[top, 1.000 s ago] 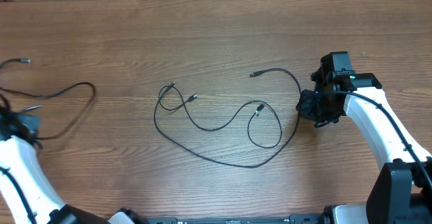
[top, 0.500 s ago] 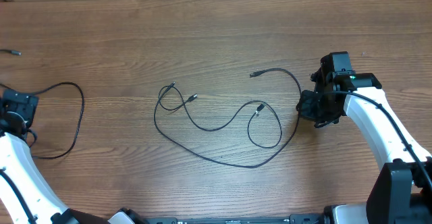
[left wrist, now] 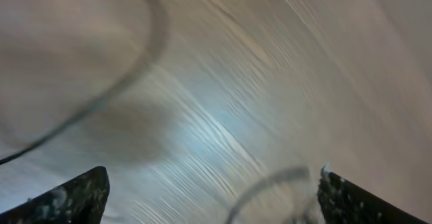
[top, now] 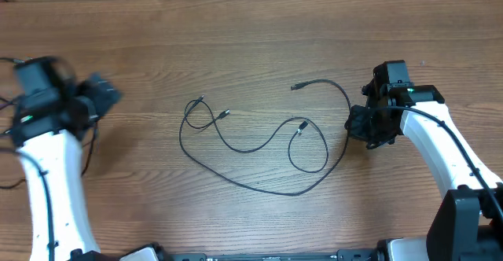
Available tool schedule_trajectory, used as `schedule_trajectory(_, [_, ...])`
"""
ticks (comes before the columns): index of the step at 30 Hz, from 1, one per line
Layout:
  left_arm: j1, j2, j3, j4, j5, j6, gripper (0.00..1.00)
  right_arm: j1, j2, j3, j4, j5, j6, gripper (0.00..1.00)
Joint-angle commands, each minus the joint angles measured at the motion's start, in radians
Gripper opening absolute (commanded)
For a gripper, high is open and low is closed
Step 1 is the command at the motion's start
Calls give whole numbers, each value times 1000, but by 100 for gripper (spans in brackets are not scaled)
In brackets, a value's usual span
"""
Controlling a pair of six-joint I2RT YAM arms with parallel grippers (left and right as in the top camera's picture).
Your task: Untangle cables
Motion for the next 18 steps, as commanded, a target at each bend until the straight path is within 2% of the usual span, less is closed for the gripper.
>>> schedule_trajectory(1, [-136, 29, 14, -9, 23, 171, 100, 3, -5, -7, 0, -9, -8, 18])
schedule_trajectory(10, [-488, 185, 14, -68, 26, 212, 100, 3, -5, -7, -2, -9, -8, 47])
schedule_trajectory(14, [-610, 277, 14, -71, 21, 212, 99, 3, -5, -7, -2, -9, -8, 52])
schedule_trajectory(18, [-657, 340, 14, -62, 12, 208, 98, 3, -5, -7, -2, -9, -8, 53])
